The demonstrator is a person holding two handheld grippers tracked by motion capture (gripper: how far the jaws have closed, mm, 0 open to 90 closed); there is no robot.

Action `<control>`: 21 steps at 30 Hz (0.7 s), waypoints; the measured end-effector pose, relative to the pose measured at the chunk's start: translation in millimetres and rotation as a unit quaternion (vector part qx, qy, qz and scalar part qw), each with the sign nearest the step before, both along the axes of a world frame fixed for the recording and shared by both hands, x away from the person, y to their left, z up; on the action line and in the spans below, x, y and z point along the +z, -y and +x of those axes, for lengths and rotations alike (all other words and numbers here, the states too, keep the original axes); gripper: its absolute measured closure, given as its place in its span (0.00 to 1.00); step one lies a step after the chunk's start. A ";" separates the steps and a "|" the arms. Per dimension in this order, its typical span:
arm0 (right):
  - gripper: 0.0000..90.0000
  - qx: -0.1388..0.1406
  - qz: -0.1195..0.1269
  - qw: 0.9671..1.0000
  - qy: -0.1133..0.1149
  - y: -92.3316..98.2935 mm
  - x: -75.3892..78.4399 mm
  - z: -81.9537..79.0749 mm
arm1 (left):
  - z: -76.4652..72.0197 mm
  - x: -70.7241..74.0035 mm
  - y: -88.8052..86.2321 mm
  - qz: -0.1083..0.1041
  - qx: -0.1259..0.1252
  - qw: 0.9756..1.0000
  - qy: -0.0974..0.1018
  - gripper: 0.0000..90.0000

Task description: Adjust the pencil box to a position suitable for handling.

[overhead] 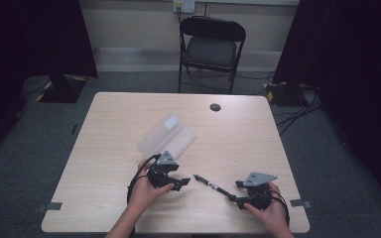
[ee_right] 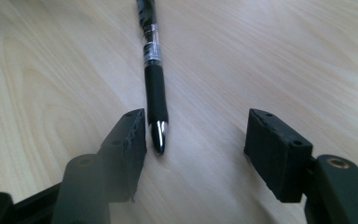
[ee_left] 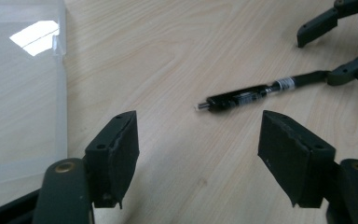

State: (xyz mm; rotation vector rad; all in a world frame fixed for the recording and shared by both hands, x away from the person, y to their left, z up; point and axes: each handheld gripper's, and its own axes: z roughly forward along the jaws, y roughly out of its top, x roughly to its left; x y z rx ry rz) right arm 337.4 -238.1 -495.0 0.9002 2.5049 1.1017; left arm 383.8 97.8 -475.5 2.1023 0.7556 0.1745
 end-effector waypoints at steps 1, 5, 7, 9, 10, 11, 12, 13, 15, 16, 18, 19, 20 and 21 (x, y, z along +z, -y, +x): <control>0.44 -0.002 0.003 1.000 -0.004 3.3 0.4 0.8 | 0.4 -0.3 1.4 0.002 -0.004 1.000 0.001 0.31; 0.49 0.002 0.005 1.000 0.001 3.0 -0.2 -0.6 | 2.0 -3.1 5.3 -0.003 -0.007 1.000 -0.006 0.31; 0.68 0.013 0.012 1.000 0.002 0.8 -0.2 -1.1 | 1.9 -4.5 6.6 0.001 -0.008 1.000 -0.007 0.31; 0.76 0.014 0.014 1.000 0.000 0.4 0.0 -1.3 | 1.8 -4.5 6.6 0.001 -0.009 1.000 -0.007 0.32; 0.88 0.023 0.019 1.000 -0.003 0.1 -0.1 -1.0 | 1.7 -4.3 6.6 0.001 -0.009 1.000 -0.007 0.32; 0.90 0.026 0.018 0.999 -0.005 -0.2 0.0 -1.0 | 1.6 -3.9 6.5 0.001 -0.008 1.000 -0.005 0.32; 0.91 0.029 0.020 0.999 -0.007 -0.7 0.3 -0.9 | 1.7 -3.4 6.1 0.000 -0.009 1.000 -0.005 0.32; 0.91 0.033 0.022 0.999 -0.012 -1.2 0.7 -0.9 | 1.5 -3.0 5.8 0.000 -0.008 1.000 -0.005 0.32; 0.91 0.035 0.028 0.999 -0.015 -1.6 0.6 -1.2 | 1.5 -2.2 4.8 -0.004 -0.009 1.000 -0.003 0.32; 0.92 0.041 0.038 0.998 -0.020 -2.0 1.1 -1.3 | 1.5 -1.7 4.3 -0.002 -0.009 1.000 -0.002 0.32; 1.00 0.054 0.051 0.997 -0.015 -3.9 4.0 -2.4 | 0.5 -1.0 3.4 -0.002 -0.006 1.000 -0.003 0.32; 1.00 0.061 0.057 0.996 -0.013 -8.2 7.2 -3.7 | 0.4 -0.7 2.7 -0.001 -0.007 1.000 -0.001 0.32; 1.00 0.057 0.050 0.997 -0.013 -10.3 7.4 -3.7 | -0.4 -0.3 2.0 0.001 -0.005 1.000 -0.005 0.32; 1.00 0.057 0.050 0.997 -0.013 -10.3 7.4 -3.7 | -0.4 -0.3 2.0 0.001 -0.005 1.000 -0.005 0.32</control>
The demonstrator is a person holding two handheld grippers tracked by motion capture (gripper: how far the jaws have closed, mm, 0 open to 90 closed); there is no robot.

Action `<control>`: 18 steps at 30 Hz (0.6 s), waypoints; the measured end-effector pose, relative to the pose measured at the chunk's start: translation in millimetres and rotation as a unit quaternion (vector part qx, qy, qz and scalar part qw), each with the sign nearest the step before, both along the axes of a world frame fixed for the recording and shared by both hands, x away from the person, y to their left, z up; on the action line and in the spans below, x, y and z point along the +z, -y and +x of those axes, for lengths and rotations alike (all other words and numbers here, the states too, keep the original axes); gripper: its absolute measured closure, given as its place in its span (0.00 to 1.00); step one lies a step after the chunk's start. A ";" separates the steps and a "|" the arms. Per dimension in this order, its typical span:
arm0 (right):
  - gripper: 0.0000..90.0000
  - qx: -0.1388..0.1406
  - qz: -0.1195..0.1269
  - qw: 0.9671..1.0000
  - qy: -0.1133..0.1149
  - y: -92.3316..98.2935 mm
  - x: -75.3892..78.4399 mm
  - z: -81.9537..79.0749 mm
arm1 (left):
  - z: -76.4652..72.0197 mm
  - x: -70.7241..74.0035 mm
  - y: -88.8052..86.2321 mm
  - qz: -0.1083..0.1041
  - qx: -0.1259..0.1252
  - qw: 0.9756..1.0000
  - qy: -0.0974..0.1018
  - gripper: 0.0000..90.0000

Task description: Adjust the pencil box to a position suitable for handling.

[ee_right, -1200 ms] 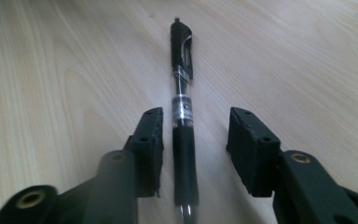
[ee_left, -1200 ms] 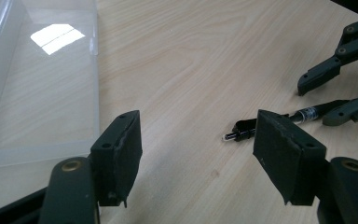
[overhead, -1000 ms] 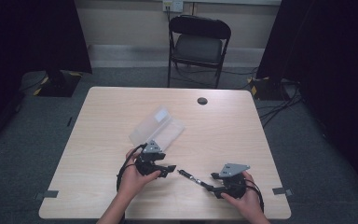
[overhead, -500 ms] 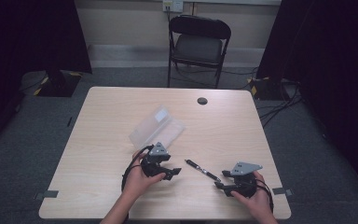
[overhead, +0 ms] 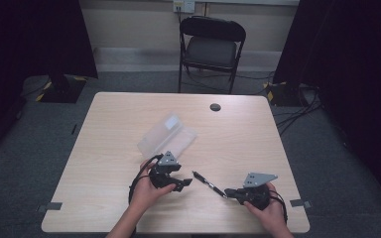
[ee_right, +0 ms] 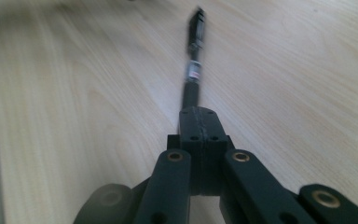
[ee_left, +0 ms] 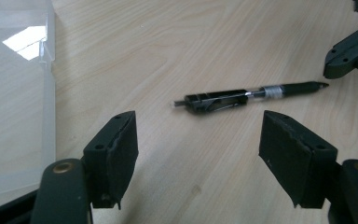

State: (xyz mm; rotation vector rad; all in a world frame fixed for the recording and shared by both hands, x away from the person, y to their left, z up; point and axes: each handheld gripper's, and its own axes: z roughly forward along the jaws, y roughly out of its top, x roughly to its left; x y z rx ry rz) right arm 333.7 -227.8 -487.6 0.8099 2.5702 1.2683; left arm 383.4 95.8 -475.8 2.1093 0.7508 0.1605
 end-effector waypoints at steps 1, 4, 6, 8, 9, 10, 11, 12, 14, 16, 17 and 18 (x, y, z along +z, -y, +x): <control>0.96 -0.002 -0.014 1.000 0.000 -3.1 -0.7 -0.3 | -0.3 -0.8 -0.5 -0.004 0.000 1.000 0.004 0.32; 0.83 -0.008 -0.031 0.999 0.000 -8.4 -5.6 -0.4 | -1.4 0.1 -2.8 0.000 0.002 1.000 0.004 0.32; 0.73 -0.013 -0.028 1.000 -0.002 -8.2 -5.6 -1.5 | -1.3 0.4 -3.9 -0.002 0.004 1.000 0.005 0.32; 0.71 -0.017 -0.025 1.000 -0.003 -7.3 -5.1 -1.7 | -0.9 0.0 -3.9 -0.002 0.004 1.000 0.005 0.32; 0.68 -0.025 -0.019 0.999 -0.005 -5.7 -4.5 -1.7 | -0.5 -0.4 -3.8 0.000 0.002 1.000 0.005 0.32; 0.67 -0.030 -0.018 0.999 -0.005 -4.4 -4.2 -1.6 | -0.6 -0.6 -3.2 0.003 0.001 1.000 0.003 0.32; 0.65 -0.032 -0.017 0.999 -0.004 -3.3 -4.3 -1.6 | -0.8 -1.7 -2.1 0.001 0.001 1.000 0.001 0.32; 0.57 -0.034 -0.004 0.999 -0.010 -1.4 -4.6 -1.5 | -1.1 -1.6 -1.4 0.007 0.000 1.000 0.002 0.32; 0.54 -0.038 0.001 0.999 -0.014 -1.5 -4.1 -2.2 | -1.4 -2.7 0.2 0.003 -0.005 1.000 0.002 0.32; 0.47 -0.027 0.009 0.999 -0.015 -7.1 -1.4 -6.4 | -1.9 -2.4 0.9 0.004 -0.010 1.000 0.002 0.32; 0.47 -0.027 0.009 0.999 -0.015 -7.1 -1.4 -6.4 | -1.9 -2.4 0.9 0.004 -0.010 1.000 0.002 0.32; 0.45 -0.027 0.005 1.000 -0.013 -9.2 -0.9 -7.6 | -2.2 -2.8 1.1 0.001 -0.011 1.000 0.000 0.32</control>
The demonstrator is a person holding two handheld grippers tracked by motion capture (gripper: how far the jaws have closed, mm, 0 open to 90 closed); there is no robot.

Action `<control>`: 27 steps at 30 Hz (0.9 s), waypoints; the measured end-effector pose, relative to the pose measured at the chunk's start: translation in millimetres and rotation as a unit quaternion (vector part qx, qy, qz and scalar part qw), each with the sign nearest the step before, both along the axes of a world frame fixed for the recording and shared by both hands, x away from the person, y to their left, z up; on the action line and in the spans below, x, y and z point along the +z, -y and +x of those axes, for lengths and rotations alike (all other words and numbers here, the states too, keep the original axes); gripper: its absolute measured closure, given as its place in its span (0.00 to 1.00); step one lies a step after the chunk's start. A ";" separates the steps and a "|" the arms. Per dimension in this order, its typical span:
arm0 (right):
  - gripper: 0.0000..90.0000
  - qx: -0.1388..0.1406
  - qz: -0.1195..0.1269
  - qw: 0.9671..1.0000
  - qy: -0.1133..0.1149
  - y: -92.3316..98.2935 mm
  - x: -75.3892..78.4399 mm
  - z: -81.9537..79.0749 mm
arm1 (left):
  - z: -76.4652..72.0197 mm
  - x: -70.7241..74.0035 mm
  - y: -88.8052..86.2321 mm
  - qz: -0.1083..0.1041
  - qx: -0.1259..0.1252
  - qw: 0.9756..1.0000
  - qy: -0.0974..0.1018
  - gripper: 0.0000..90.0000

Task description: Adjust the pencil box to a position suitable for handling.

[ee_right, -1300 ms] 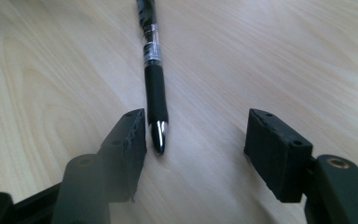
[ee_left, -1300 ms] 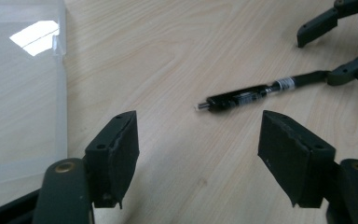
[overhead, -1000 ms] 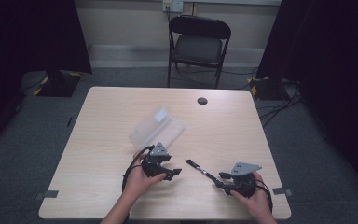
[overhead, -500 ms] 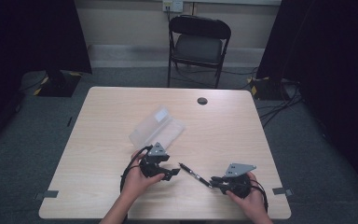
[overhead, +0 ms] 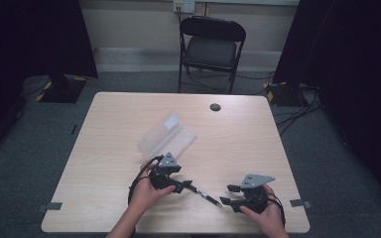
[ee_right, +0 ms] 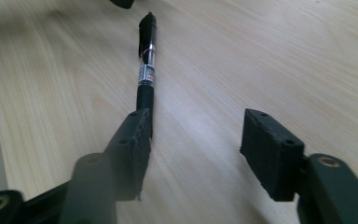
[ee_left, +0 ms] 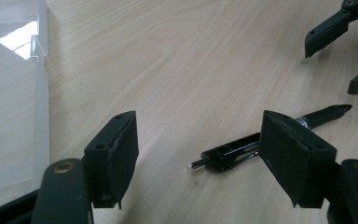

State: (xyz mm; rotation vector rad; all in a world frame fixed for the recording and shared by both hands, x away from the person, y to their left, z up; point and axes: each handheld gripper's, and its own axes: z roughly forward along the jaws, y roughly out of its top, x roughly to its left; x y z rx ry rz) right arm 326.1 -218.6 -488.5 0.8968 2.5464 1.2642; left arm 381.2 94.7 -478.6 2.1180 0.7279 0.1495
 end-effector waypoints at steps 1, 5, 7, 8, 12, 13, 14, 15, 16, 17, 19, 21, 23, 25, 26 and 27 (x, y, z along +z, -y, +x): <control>0.44 0.005 -0.008 1.000 0.004 -3.0 0.3 -1.2 | -0.1 -0.4 0.1 -0.002 -0.001 1.000 0.000 0.32; 0.37 0.003 -0.016 1.000 0.005 -4.0 -2.6 1.2 | -0.7 -3.6 1.5 0.001 -0.011 1.000 0.000 0.32; 0.34 -0.003 -0.017 1.000 0.004 -0.8 -4.3 3.0 | -0.9 -6.2 3.0 0.000 -0.017 1.000 -0.002 0.32; 0.32 -0.005 -0.017 1.000 0.005 0.8 -4.8 3.6 | -0.9 -7.3 3.5 0.002 -0.021 1.000 -0.003 0.32; 0.25 -0.030 -0.027 0.999 0.017 13.6 -4.9 7.5 | -1.4 -11.7 5.6 -0.001 -0.037 0.999 -0.003 0.31; 0.24 -0.041 -0.024 0.999 0.015 19.6 -5.2 9.4 | -2.4 -13.5 7.3 0.001 -0.048 0.999 0.004 0.31; 0.24 -0.041 -0.024 0.999 0.015 19.6 -5.2 9.4 | -2.4 -13.5 7.3 0.001 -0.048 0.999 0.004 0.31; 0.24 -0.046 -0.028 0.998 0.018 22.9 -5.9 10.9 | -2.8 -15.1 8.7 0.000 -0.052 0.999 0.006 0.31; 0.23 -0.053 -0.030 0.998 0.014 26.4 -7.0 12.3 | -3.4 -16.2 9.6 0.001 -0.053 0.999 0.003 0.31; 0.22 -0.058 -0.034 0.998 0.013 28.9 -8.3 13.4 | -3.5 -17.7 10.5 0.004 -0.056 0.998 0.003 0.31; 0.22 -0.066 -0.031 0.997 0.016 33.3 -10.6 15.4 | -4.3 -20.6 12.4 0.012 -0.064 0.998 0.009 0.31; 0.21 -0.072 -0.032 0.997 0.014 36.8 -10.3 16.8 | -5.4 -20.5 13.6 0.016 -0.069 0.997 0.015 0.34; 0.20 -0.076 -0.038 0.996 0.018 39.4 -10.7 18.0 | -6.6 -20.7 14.8 0.020 -0.074 0.997 0.022 0.37; 0.20 -0.078 -0.045 0.996 0.024 41.2 -10.9 19.4 | -9.6 -20.8 16.1 0.034 -0.083 0.995 0.043 0.43; 0.20 -0.080 -0.049 0.995 0.026 41.4 -10.9 19.5 | -10.5 -20.2 16.1 0.045 -0.083 0.994 0.050 0.46; 0.20 -0.080 -0.053 0.995 0.029 41.0 -11.1 19.6 | -10.9 -20.3 16.0 0.046 -0.087 0.994 0.054 0.48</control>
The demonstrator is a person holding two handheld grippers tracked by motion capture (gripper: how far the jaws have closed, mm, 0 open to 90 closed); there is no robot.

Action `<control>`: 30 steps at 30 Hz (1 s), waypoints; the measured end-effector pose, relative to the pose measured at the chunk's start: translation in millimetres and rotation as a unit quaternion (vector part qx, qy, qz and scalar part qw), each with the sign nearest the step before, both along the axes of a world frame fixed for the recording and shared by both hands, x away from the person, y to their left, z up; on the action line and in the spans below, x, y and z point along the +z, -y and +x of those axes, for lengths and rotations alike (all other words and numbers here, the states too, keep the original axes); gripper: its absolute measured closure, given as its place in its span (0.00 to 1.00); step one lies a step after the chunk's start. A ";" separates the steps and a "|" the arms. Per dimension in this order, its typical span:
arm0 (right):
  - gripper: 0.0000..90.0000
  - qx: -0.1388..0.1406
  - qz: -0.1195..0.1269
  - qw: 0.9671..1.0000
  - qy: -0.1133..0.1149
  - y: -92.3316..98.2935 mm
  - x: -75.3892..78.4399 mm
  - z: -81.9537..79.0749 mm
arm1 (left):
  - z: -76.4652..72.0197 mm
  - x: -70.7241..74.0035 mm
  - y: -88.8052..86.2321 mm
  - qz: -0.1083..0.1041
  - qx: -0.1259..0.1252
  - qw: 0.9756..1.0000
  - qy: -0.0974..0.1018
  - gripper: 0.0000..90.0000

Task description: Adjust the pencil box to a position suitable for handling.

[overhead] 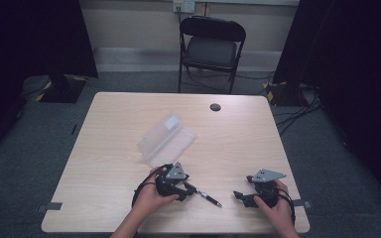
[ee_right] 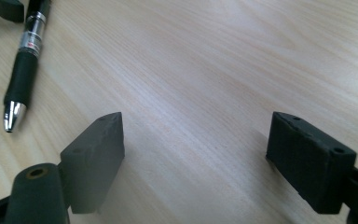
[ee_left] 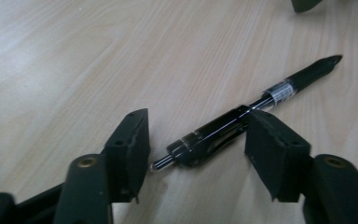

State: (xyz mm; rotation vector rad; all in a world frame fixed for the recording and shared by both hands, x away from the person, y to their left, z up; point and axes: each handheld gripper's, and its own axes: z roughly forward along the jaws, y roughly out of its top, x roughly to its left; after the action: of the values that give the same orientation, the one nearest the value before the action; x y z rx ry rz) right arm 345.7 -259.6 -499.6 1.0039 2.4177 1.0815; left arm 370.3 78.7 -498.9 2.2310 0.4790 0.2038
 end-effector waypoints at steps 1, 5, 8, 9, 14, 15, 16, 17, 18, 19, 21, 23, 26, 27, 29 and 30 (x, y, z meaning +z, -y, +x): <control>0.19 -0.001 -0.007 1.000 0.004 -1.2 -0.3 -0.3 | -1.2 0.4 -0.5 0.001 -0.005 1.000 0.001 0.53; 0.19 -0.002 -0.006 1.000 0.003 -1.3 -0.2 -0.4 | -2.6 0.3 -2.5 -0.006 -0.019 1.000 0.001 0.62; 0.19 -0.005 -0.005 1.000 0.002 -1.3 -0.2 -0.2 | -3.6 0.5 -4.3 -0.006 -0.017 1.000 -0.002 0.73; 0.19 -0.005 -0.005 1.000 0.002 -1.3 -0.2 -0.2 | -3.3 -0.1 -5.0 -0.013 -0.016 1.000 -0.005 0.74; 0.20 -0.007 -0.005 1.000 0.003 -1.1 -0.3 0.1 | -4.0 1.0 -9.0 -0.018 0.001 0.999 -0.029 0.84; 0.20 -0.007 -0.005 1.000 0.003 -1.1 -0.3 0.2 | -4.0 1.3 -9.5 -0.019 0.005 0.999 -0.033 0.86; 0.20 -0.007 -0.005 1.000 0.002 -1.1 -0.3 0.2 | -3.9 1.4 -9.7 -0.022 0.012 0.999 -0.039 0.88; 0.20 -0.007 -0.005 1.000 0.002 -1.1 -0.3 0.2 | -3.9 1.4 -9.7 -0.022 0.012 0.999 -0.039 0.88; 0.20 -0.007 -0.005 1.000 0.002 -1.1 -0.3 0.2 | -3.9 2.5 -10.1 -0.017 0.018 0.999 -0.043 0.88; 0.20 -0.007 -0.005 1.000 0.003 -1.1 -0.3 0.2 | -3.7 3.3 -10.1 -0.014 0.024 0.999 -0.044 0.88; 0.20 -0.007 -0.005 1.000 0.003 -1.1 -0.3 0.2 | -4.0 4.1 -9.9 -0.009 0.029 0.999 -0.040 0.88; 0.20 -0.007 -0.005 1.000 0.003 -1.1 -0.3 0.2 | -4.1 5.0 -10.8 -0.003 0.043 0.998 -0.038 0.89; 0.20 -0.007 -0.005 1.000 0.003 -1.1 -0.3 0.2 | -1.8 4.5 -16.0 -0.007 0.052 0.998 -0.043 0.89; 0.20 -0.007 -0.005 1.000 0.003 -1.2 -0.3 0.2 | -1.6 3.5 -16.9 -0.015 0.054 0.997 -0.046 0.89; 0.20 -0.007 -0.005 1.000 0.002 -1.1 -0.2 0.1 | -1.6 3.1 -18.1 -0.017 0.052 0.997 -0.045 0.88; 0.20 -0.007 -0.005 1.000 0.003 -1.1 -0.3 0.2 | -1.6 3.0 -18.1 -0.018 0.053 0.997 -0.046 0.88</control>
State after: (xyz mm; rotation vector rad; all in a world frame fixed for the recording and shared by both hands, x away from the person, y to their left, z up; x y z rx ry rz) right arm 345.8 -258.4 -499.9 1.0118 2.4062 1.0655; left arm 368.8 96.8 -495.9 2.1891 0.6462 0.1474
